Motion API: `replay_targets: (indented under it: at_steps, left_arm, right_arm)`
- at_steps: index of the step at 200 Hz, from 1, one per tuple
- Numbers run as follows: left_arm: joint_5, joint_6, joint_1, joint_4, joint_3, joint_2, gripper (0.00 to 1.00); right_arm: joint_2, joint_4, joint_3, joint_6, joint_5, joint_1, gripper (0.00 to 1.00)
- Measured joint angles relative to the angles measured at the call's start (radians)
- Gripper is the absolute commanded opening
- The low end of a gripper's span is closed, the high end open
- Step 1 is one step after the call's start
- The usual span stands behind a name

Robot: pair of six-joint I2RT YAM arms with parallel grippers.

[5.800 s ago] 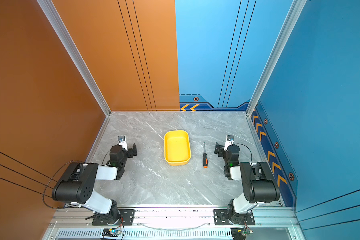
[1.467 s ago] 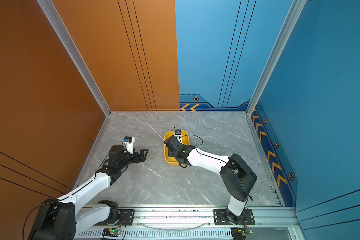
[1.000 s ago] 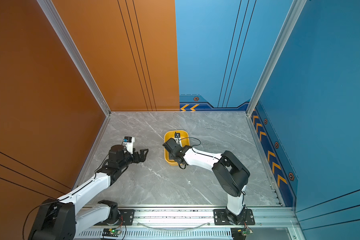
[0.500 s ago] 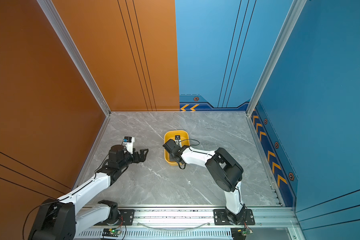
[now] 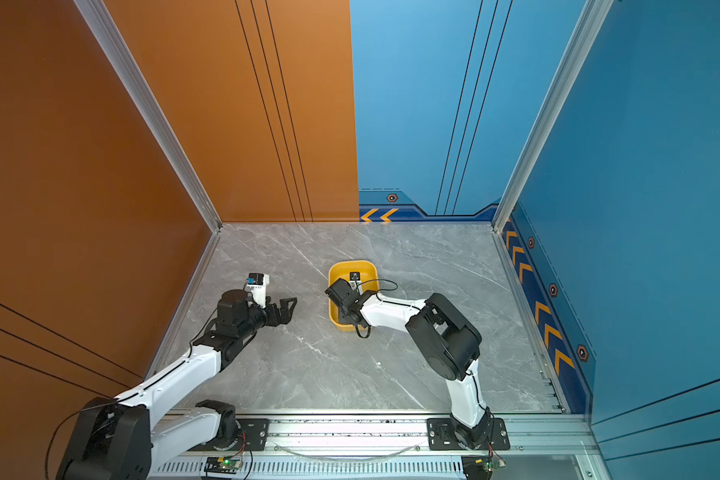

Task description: Put the screwdriver in the bin

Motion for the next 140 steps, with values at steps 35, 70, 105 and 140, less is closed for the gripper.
replay_targets:
  at_steps: [35,70,105,140]
  left_arm:
    - [0.000,0.000,0.000,0.000,0.000,0.000,0.98]
    - [0.000,0.000,0.000,0.000,0.000,0.000,0.98]
    - [0.000,0.000,0.000,0.000,0.000,0.004,0.98]
    - [0.000,0.000,0.000,0.000,0.000,0.011,0.98]
  right_arm:
    - [0.000,-0.015,0.024,-0.001,0.000,0.000,0.48]
    - [-0.017,-0.060,0.034,-0.017,0.000,-0.001,0.51]
    - [-0.114,-0.132,0.034,-0.070,0.001,-0.003,0.52]
    - [-0.265,-0.195,0.019,-0.216,0.019,-0.003,0.54]
